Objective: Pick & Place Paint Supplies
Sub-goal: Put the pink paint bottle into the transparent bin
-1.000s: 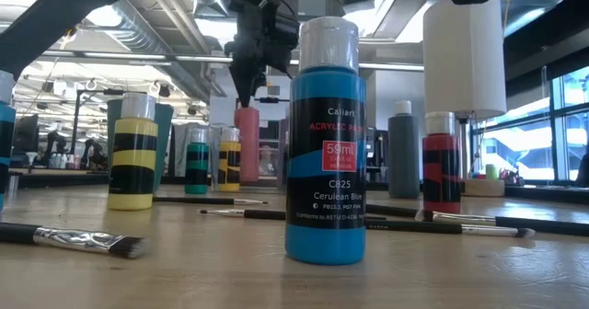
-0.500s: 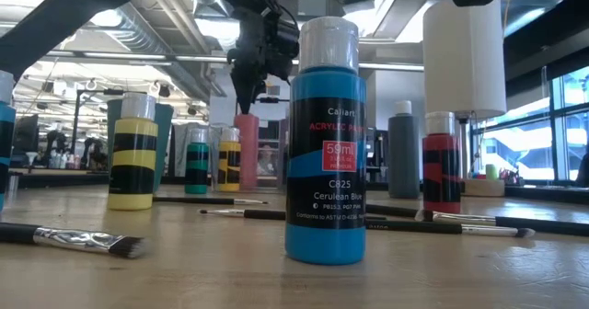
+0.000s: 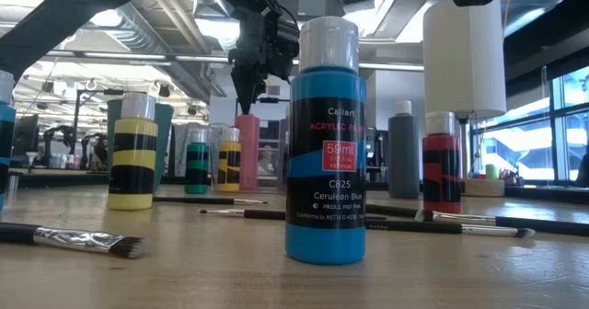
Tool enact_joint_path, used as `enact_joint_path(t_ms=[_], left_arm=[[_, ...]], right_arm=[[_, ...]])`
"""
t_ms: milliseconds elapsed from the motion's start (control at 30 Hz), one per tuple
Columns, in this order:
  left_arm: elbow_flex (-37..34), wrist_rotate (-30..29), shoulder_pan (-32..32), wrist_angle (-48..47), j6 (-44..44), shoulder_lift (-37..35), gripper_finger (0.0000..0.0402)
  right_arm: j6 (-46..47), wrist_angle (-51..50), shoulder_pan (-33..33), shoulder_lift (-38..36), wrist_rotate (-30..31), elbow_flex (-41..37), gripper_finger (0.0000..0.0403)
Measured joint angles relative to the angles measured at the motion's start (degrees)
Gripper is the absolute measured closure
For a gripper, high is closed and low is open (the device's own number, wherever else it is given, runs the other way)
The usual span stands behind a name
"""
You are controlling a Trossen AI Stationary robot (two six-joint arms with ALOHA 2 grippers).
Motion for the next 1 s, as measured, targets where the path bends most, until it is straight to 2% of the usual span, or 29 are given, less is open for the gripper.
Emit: enact_joint_path(t_ms=[333, 567, 767, 1000], left_arm=[[0.0, -1.4, 0.0, -0.3, 0.6, -0.2, 0.0232], [0.0, -8.1, -0.1, -0.4, 0.0, -0.2, 0.0231], [0.0, -3.3, -0.1, -0.4, 0.0, -0.2, 0.0229], [0.0, -3.4, -0.1, -0.4, -1.0, -0.3, 0.023]], right_arm=[[0.0, 0.0, 0.0, 0.0, -0.1, 0.0, 0.0166], [0.4, -1.3, 0.0, 0.0, -0.1, 0.0, 0.0166], [0.5, -1.3, 0.0, 0.0, -0.1, 0.0, 0.0166], [0.6, -1.3, 0.0, 0.0, -0.1, 0.0, 0.0166]])
